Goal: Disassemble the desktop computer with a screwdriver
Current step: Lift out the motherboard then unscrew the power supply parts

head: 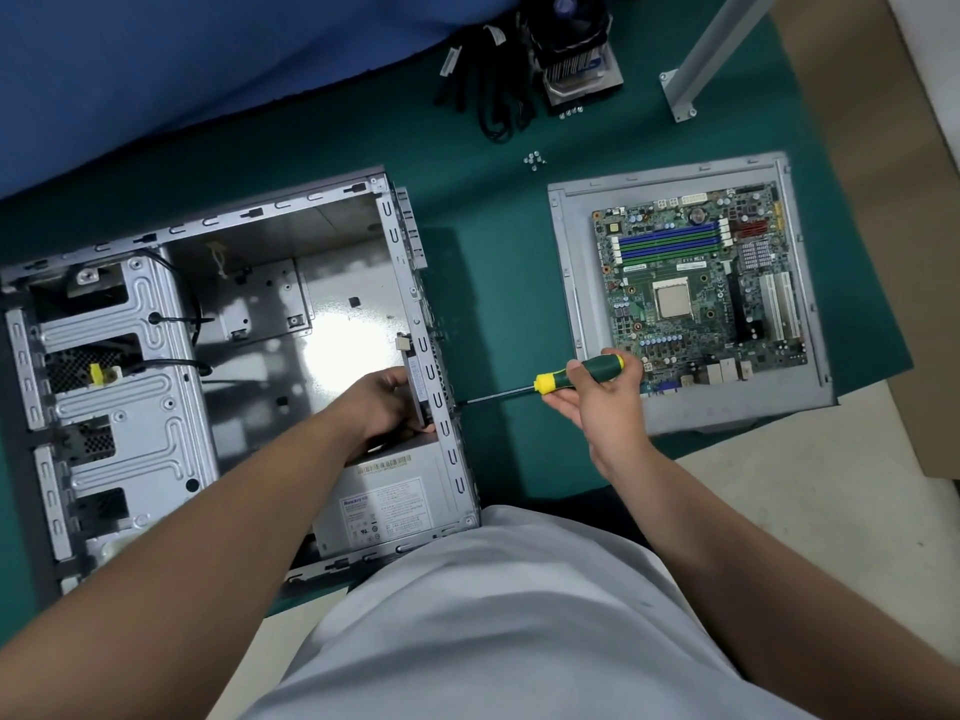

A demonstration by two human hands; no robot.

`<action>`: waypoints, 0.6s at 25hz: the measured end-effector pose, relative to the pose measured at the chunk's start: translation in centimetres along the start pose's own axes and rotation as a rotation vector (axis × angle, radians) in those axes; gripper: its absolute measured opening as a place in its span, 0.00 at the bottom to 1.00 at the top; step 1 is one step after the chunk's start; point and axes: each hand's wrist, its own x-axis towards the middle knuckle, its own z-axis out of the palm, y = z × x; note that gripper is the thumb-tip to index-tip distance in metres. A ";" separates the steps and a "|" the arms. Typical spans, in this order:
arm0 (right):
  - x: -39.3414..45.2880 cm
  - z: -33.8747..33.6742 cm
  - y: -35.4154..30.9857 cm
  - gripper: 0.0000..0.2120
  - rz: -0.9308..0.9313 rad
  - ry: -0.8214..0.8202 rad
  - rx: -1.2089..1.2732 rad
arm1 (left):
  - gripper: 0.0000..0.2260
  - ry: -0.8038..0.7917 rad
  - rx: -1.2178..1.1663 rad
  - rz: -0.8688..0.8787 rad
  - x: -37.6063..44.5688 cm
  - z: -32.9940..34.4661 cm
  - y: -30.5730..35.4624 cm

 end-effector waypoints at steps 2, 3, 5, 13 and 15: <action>-0.2 -0.4 -0.2 0.16 0.031 -0.010 0.046 | 0.19 -0.006 -0.048 -0.012 0.2 0.0 0.0; -0.2 -0.6 -0.3 0.16 0.050 -0.021 0.063 | 0.19 -0.011 -0.059 -0.014 0.2 0.0 -0.1; -0.3 -1.0 -0.4 0.14 0.086 -0.069 0.087 | 0.19 -0.013 -0.069 -0.012 0.3 0.0 -0.3; 0.5 -2.1 -2.6 0.17 0.201 -0.051 -0.203 | 0.15 -0.016 -0.133 -0.022 0.5 0.2 -0.3; 1.2 -2.2 -3.1 0.20 0.115 -0.029 -0.476 | 0.15 -0.016 -0.109 -0.013 0.4 0.2 -0.3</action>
